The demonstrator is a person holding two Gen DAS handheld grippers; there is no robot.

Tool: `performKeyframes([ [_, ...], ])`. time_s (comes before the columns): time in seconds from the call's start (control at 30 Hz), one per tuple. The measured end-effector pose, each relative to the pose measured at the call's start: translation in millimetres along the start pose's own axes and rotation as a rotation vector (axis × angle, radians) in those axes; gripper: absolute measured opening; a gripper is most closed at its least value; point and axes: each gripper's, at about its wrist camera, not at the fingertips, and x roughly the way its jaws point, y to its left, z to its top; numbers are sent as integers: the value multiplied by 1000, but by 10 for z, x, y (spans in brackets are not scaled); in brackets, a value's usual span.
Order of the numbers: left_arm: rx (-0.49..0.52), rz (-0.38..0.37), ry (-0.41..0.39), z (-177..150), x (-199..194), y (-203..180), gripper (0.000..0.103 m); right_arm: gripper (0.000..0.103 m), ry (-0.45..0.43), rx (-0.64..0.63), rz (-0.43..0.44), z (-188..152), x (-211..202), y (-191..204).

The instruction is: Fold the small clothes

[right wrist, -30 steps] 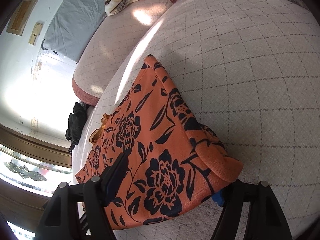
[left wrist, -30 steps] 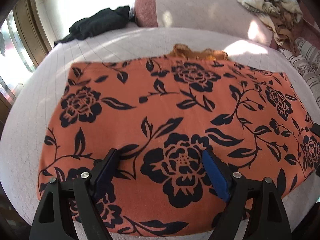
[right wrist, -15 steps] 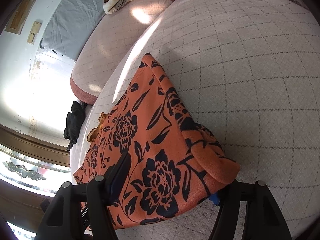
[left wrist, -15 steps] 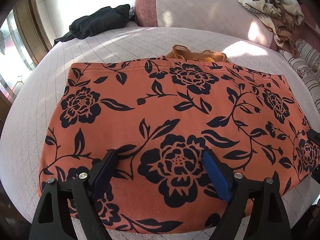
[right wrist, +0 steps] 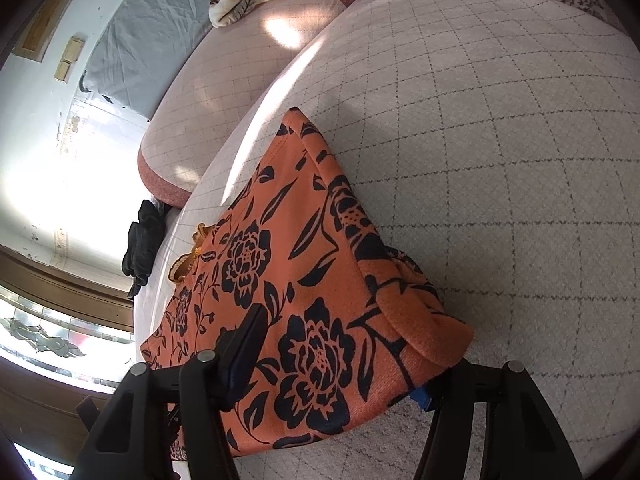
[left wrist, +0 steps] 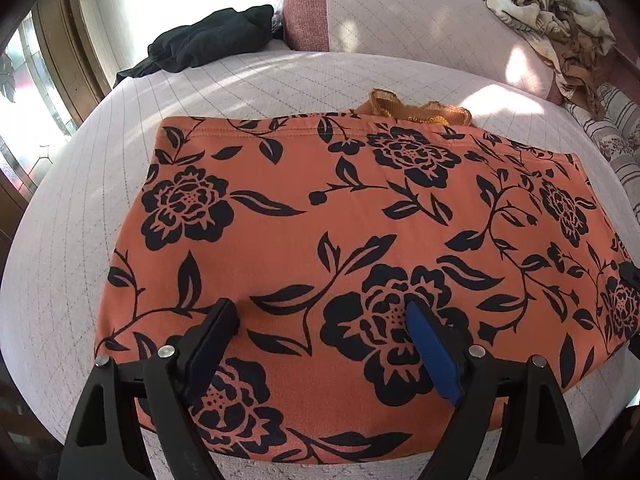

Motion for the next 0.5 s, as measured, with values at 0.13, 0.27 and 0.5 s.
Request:
performKeyframes([
  [0.13,-15,-14,-14,65,-83,26,87,64,-6,1,-7,11,-28,-2],
  [0.27,-15,-16,-36,93,-146,52,87,64,-3,12,-5,17,-33,-24],
  [0.5,-43,-9,-46,52,-159,126,87,64,2,6,-4,31,-21,-35],
])
